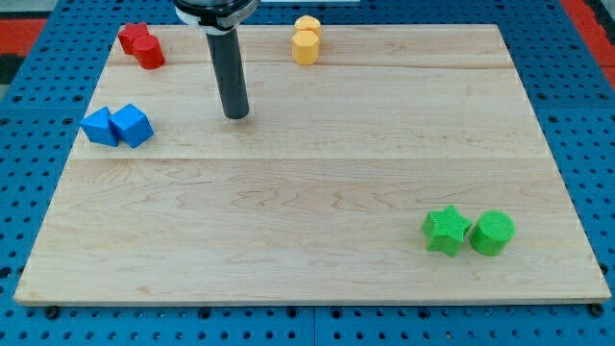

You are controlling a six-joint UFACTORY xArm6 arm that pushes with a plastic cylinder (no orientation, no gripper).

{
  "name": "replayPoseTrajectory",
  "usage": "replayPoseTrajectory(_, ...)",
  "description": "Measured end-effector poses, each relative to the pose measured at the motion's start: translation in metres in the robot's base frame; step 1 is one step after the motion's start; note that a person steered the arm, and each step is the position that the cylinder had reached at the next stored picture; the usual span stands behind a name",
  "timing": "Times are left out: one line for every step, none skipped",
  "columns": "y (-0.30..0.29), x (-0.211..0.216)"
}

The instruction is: Place the yellow heart horizontal to the red star

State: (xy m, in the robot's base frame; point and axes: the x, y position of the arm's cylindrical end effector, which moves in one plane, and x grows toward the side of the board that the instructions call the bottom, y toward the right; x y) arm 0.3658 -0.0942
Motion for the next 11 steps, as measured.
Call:
replayPoseTrajectory(-0.015, -0.017)
replayPoseTrajectory(-0.017, -0.054)
replayPoseTrajectory(-0.001, -0.111)
replayPoseTrajectory(0.025, -0.148)
replayPoseTrajectory(0.039, -0.173)
replayPoseTrajectory(0.045, -0.172)
replayPoseTrajectory(0.112, -0.172)
replayPoseTrajectory(0.181, -0.171)
replayPoseTrajectory(0.177, -0.161)
replayPoseTrajectory(0.148, -0.157)
replayPoseTrajectory(0.156, -0.135)
